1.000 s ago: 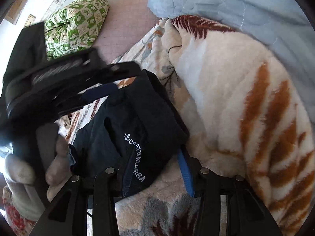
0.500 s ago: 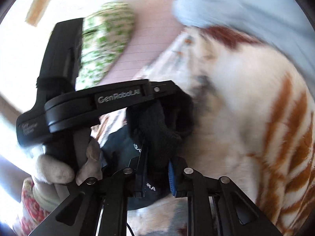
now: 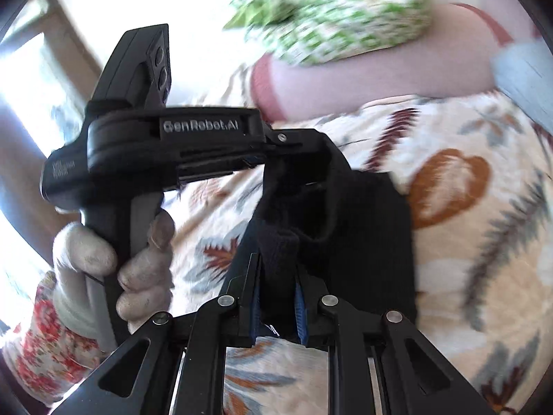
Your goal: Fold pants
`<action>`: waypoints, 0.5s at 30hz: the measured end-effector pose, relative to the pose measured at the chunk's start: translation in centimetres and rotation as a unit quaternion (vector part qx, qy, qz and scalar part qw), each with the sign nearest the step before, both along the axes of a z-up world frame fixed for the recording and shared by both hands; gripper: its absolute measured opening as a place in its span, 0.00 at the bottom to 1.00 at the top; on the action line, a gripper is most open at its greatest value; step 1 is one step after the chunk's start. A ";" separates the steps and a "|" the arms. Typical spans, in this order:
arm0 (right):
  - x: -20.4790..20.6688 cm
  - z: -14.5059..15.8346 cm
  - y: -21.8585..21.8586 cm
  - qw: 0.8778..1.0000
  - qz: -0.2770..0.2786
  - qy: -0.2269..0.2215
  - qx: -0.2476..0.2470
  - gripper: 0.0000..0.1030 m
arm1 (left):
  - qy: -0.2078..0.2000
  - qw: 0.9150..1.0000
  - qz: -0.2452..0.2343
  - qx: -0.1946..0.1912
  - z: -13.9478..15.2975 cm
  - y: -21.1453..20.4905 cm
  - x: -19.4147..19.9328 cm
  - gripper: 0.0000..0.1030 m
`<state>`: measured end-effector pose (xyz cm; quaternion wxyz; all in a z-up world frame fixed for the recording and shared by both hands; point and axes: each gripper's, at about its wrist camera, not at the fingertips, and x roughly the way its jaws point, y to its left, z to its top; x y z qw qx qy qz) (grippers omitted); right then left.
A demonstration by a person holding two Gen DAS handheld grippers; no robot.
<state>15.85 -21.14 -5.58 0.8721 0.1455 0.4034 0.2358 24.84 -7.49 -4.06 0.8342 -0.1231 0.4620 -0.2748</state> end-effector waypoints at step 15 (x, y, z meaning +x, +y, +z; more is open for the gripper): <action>-2.4 0.6 7.1 0.992 0.112 0.003 -0.057 0.51 | 0.071 0.982 0.160 -0.068 -5.2 15.8 -1.0 0.41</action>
